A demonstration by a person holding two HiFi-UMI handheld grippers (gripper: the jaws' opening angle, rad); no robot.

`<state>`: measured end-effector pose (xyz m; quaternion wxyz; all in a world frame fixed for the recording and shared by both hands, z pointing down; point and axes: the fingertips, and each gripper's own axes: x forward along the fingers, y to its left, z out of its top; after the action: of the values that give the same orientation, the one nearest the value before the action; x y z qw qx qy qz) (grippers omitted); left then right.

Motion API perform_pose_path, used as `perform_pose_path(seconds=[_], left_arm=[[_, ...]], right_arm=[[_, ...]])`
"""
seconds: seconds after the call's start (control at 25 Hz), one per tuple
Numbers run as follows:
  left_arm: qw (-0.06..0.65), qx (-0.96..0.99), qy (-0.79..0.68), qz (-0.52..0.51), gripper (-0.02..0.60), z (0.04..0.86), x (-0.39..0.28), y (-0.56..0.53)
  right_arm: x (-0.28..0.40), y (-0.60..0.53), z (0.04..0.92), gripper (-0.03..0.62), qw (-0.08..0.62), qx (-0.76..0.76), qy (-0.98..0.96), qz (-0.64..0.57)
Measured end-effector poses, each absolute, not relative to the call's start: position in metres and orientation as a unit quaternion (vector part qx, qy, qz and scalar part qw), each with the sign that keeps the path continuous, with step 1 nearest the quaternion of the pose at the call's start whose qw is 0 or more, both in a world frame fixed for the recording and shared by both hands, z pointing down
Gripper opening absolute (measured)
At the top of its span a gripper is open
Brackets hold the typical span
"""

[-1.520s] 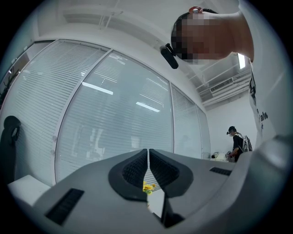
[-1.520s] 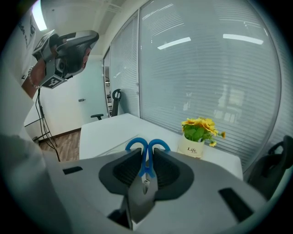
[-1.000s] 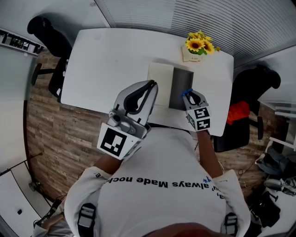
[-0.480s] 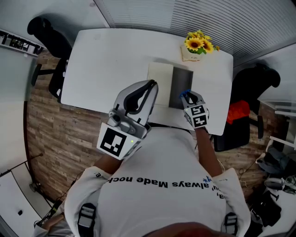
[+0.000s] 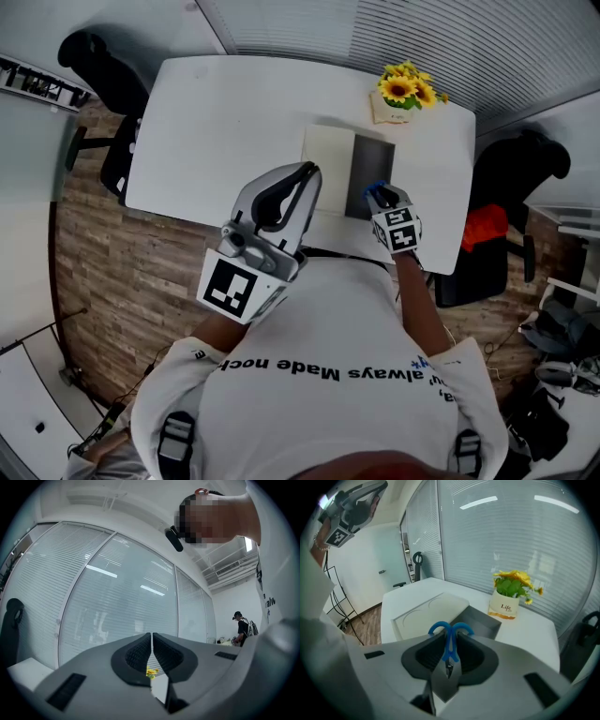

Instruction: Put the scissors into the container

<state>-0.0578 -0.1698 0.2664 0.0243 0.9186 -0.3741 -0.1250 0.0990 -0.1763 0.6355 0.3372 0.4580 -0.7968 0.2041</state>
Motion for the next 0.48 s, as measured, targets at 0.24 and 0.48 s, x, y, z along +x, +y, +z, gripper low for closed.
perform_pose_path(seconds=[0.24, 0.48], left_arm=[[0.027, 0.917, -0.379, -0.122, 0.031, 0.269, -0.064, -0.171], [0.029, 0.914, -0.384, -0.124, 0.031, 0.269, -0.069, -0.173]], right_arm=[[0.096, -0.182, 0.643, 0.092, 0.338, 0.457, -0.795, 0.213], [0.095, -0.190, 0.650, 0.093, 0.339, 0.459, -0.791, 0.221]])
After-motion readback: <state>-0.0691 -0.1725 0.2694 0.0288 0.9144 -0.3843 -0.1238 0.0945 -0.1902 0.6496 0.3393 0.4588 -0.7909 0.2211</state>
